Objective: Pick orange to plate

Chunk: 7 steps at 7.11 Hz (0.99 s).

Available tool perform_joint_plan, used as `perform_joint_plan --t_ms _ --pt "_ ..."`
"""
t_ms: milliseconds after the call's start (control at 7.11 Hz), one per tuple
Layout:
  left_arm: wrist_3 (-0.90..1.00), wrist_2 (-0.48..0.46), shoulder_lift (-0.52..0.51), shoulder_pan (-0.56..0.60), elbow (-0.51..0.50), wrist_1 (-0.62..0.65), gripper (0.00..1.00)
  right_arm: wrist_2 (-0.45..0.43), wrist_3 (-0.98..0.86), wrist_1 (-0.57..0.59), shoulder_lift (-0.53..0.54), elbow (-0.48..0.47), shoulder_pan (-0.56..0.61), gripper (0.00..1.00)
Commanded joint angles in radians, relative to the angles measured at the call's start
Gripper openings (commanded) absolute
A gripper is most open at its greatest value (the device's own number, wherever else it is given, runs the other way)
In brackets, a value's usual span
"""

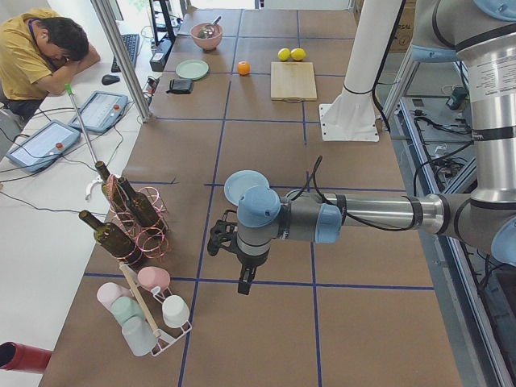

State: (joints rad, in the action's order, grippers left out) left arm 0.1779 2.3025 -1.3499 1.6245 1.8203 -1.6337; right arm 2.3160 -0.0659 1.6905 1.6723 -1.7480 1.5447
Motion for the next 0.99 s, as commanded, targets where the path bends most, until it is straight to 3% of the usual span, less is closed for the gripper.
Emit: perform_joint_plan --t_ms 0,281,422,844 --pt "0.002 -0.002 -0.002 0.000 0.023 0.000 1.00 0.000 0.000 0.000 -0.003 -0.002 0.000 1.00" --pt "0.002 0.000 0.000 0.000 0.030 -0.003 1.00 0.002 0.003 0.000 -0.011 -0.051 -0.015 1.00" --pt "0.002 -0.002 -0.015 0.000 0.021 -0.067 1.00 0.002 0.006 0.000 -0.011 -0.097 -0.020 1.00" --pt "-0.011 -0.014 -0.055 0.002 -0.054 -0.566 1.00 -0.003 0.011 0.002 -0.086 -0.119 -0.038 1.00"
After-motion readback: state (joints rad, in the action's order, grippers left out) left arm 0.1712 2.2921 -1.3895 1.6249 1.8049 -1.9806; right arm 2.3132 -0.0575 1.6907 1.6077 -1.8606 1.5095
